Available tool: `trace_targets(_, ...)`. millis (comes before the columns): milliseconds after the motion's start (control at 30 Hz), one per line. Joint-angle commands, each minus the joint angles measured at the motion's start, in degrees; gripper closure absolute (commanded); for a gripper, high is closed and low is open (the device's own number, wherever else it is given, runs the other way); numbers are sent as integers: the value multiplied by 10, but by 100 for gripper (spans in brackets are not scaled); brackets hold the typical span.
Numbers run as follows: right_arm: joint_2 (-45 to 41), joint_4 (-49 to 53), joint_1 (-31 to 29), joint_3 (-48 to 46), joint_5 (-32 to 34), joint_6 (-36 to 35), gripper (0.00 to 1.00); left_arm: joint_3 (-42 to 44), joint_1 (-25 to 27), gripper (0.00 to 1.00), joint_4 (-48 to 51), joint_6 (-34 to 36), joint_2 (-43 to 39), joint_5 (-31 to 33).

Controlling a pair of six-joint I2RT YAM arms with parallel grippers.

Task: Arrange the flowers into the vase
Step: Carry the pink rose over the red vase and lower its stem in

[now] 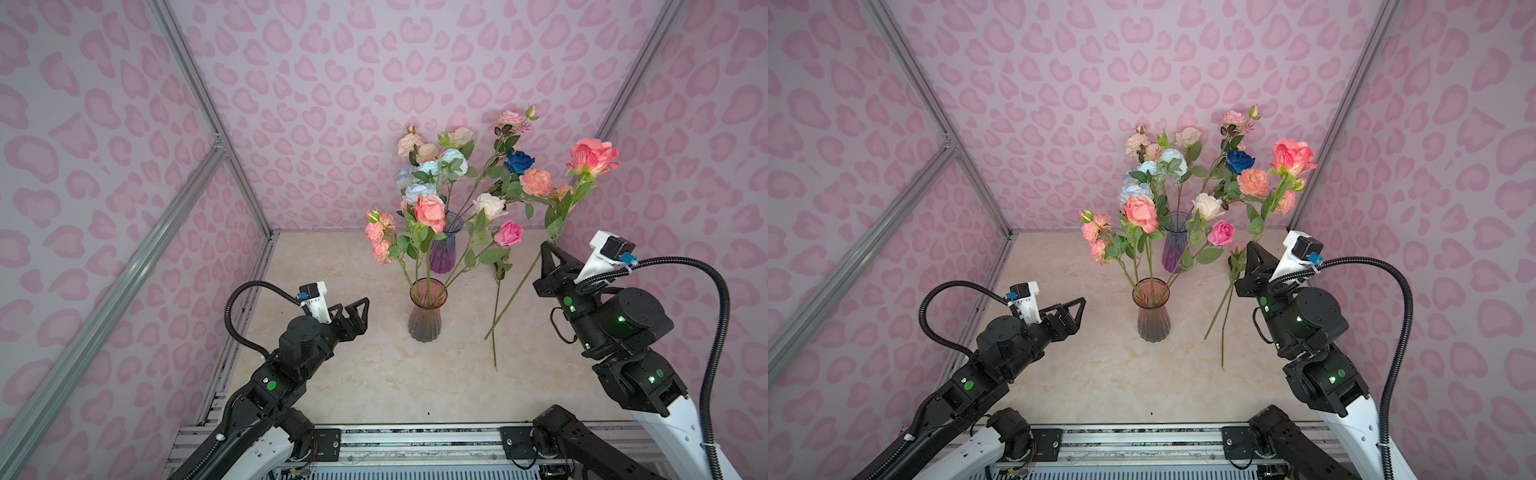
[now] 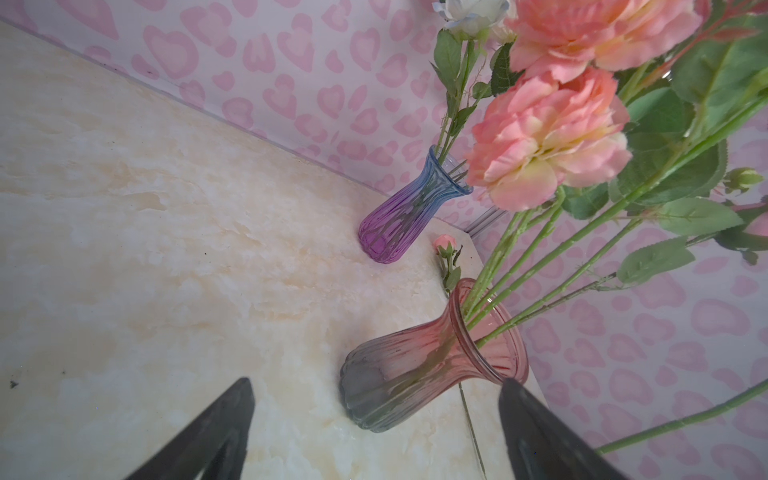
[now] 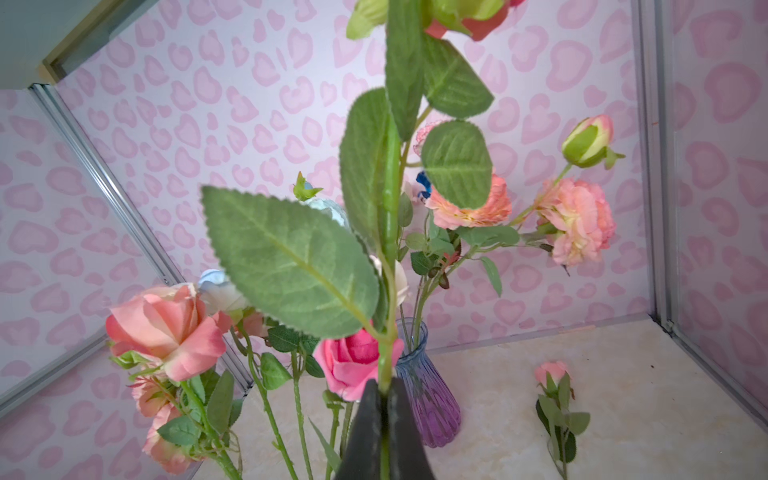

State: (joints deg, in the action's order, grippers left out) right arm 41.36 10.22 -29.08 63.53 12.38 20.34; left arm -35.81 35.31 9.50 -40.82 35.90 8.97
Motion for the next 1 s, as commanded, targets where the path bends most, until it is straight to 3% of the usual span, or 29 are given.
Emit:
trace_targets(0, 12, -57, -7, 19, -33, -13, 100, -5, -1, 7, -15, 1, 5, -2)
trace_targets(167, 66, -81, -32, 75, -65, -2, 100, -5, -1, 7, -20, -2, 18, -6)
trace_targets(533, 187, -155, -139, 145, -45, -65, 100, 13, -1, 7, -12, -5, -7, 2)
trace_targets(967, 251, -277, -150, 42, -27, -131, 100, 32, -2, 7, -1, -2, -41, 14)
